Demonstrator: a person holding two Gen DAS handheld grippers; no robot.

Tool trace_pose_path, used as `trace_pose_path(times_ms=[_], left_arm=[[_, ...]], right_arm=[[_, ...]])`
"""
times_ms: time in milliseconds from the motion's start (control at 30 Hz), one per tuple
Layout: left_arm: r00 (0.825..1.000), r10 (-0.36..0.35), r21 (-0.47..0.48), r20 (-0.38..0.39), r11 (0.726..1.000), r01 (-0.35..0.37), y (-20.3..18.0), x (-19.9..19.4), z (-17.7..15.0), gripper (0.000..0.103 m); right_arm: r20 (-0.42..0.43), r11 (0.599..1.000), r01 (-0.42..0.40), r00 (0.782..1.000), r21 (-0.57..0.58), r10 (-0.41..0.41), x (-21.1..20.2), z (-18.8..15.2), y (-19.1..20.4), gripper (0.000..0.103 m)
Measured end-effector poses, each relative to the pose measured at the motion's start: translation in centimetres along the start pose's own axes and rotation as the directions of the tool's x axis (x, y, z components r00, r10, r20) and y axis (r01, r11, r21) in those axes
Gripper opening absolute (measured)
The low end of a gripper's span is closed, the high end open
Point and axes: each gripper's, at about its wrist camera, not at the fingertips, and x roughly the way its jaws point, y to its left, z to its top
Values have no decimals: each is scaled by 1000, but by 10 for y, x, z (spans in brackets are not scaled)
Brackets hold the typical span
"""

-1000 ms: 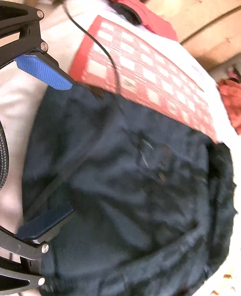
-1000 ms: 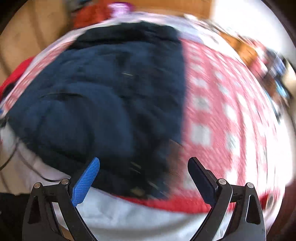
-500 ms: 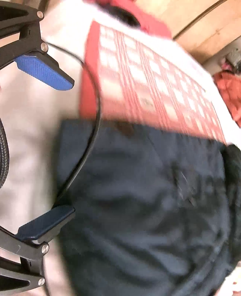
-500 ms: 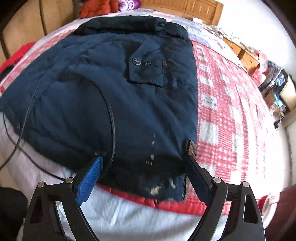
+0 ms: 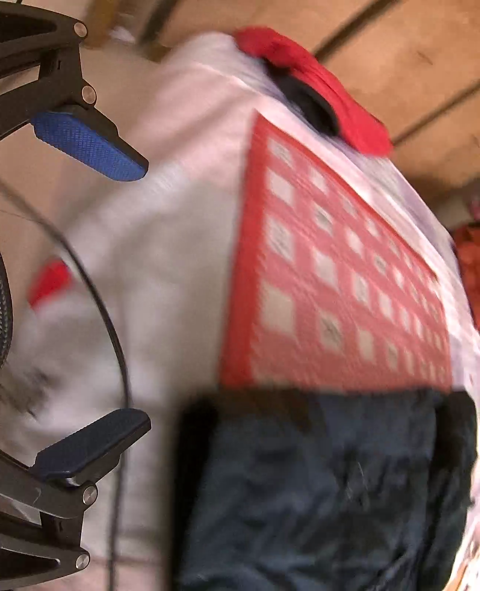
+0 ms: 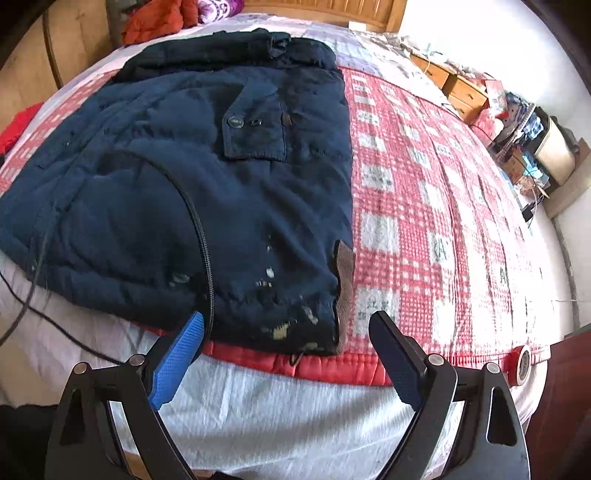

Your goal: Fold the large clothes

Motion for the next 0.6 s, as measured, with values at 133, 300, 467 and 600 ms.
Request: trace_pose_path(times_ms=[133,300,467,600], left_arm=[[1000,-6,26,-4,1000,7,-15,29,14,102],[1000,-8,-1,23,1000,8,-13,43,31,102],[993,-36,-41,115,998,41,-11,37,66,102],[996,-46,-128,82,990,56,-6,52,85,102]], right_arm=[[14,1000,19,1000,22,-20,-3,3,1,93],[7,998,53,999,46,-53,-5,-5,-6,93],[3,987,101,995,127,-103,-5,-14,-19,93],[-1,980,109,994,166,-110,-2,-18,-24,93]])
